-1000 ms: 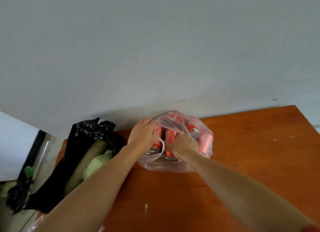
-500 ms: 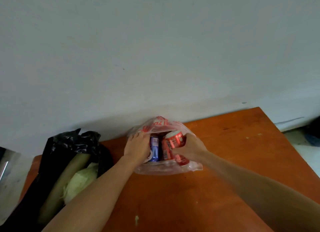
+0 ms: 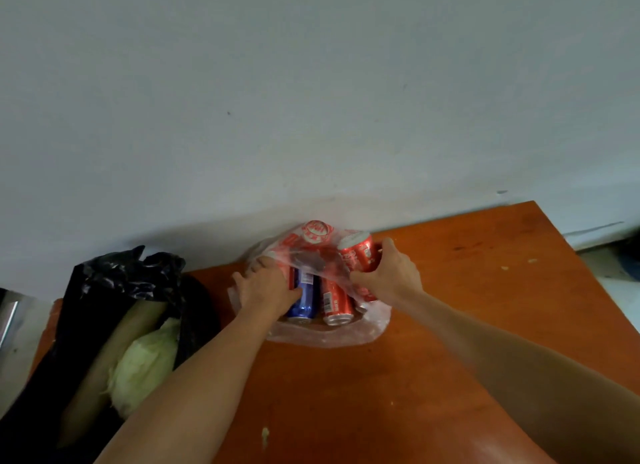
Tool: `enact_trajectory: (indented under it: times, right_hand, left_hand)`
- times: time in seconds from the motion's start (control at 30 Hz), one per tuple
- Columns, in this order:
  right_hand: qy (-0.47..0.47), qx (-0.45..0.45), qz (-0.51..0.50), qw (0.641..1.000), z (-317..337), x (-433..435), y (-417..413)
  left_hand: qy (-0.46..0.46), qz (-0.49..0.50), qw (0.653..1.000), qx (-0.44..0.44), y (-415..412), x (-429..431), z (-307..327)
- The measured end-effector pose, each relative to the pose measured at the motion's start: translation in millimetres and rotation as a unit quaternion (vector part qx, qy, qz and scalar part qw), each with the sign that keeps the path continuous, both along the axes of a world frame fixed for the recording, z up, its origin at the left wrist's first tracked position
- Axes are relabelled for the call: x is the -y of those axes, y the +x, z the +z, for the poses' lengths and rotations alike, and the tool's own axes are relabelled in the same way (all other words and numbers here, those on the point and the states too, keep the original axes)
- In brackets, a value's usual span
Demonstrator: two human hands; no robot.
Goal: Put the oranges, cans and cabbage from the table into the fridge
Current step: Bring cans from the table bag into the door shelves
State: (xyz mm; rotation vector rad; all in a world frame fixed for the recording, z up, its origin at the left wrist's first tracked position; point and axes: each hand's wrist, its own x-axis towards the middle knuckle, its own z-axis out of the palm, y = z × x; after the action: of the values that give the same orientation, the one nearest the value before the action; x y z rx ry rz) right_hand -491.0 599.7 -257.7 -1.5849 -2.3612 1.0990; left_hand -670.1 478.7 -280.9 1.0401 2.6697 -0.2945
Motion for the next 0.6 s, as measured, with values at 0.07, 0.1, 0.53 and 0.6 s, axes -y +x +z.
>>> enact_trajectory:
  times: [0.07,0.1,0.53,0.6]
  right_hand:
    - [0.018,-0.002,0.019,1.0,-5.3,1.6,-1.5]
    - [0.029,-0.006,0.026,0.999,-7.7,1.0,-1.6]
    - [0.024,-0.011,0.043,0.999,-12.7,-3.0,0.5]
    - [0.029,-0.011,0.045,0.999,-14.5,-2.9,-0.8]
  left_hand:
    - [0.009,0.028,1.0,0.008,-2.1,-6.8,-2.2]
    - [0.009,0.038,0.999,0.01,-3.6,-9.7,-2.6]
    - [0.018,0.008,0.998,0.064,13.8,28.0,-4.2]
    - [0.045,0.028,0.998,0.046,17.9,32.5,-11.7]
